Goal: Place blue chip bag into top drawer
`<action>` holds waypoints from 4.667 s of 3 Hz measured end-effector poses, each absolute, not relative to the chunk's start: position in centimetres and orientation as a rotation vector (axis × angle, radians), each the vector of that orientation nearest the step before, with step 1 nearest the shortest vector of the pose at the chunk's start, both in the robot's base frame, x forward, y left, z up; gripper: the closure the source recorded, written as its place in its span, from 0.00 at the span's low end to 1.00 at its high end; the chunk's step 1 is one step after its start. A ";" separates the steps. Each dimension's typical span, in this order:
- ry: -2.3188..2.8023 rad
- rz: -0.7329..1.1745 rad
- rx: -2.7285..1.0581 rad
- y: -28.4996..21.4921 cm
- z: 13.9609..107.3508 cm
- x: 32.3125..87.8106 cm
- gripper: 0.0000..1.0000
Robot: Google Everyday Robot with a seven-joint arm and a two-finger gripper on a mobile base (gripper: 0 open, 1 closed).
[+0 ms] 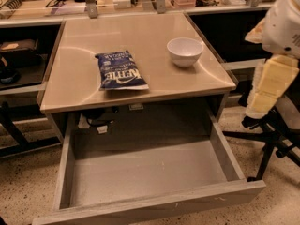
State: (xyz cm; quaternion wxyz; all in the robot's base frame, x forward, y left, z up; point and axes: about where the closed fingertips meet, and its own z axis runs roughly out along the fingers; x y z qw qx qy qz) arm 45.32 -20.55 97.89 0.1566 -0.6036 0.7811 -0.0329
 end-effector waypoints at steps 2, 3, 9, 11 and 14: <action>2.209 -0.019 -1.830 -12.8 97.8 53.6 0.00; 2.159 -0.004 -1.889 -8.1 98.1 56.8 0.00; 1.942 0.284 -1.982 4.0 91.7 65.1 0.00; 1.962 0.378 -1.981 7.1 89.1 66.3 0.00; 1.928 0.434 -2.023 9.1 87.1 66.7 0.00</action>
Offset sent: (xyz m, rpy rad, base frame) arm 0.1259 0.1276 -0.0050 -0.0157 0.1482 0.1369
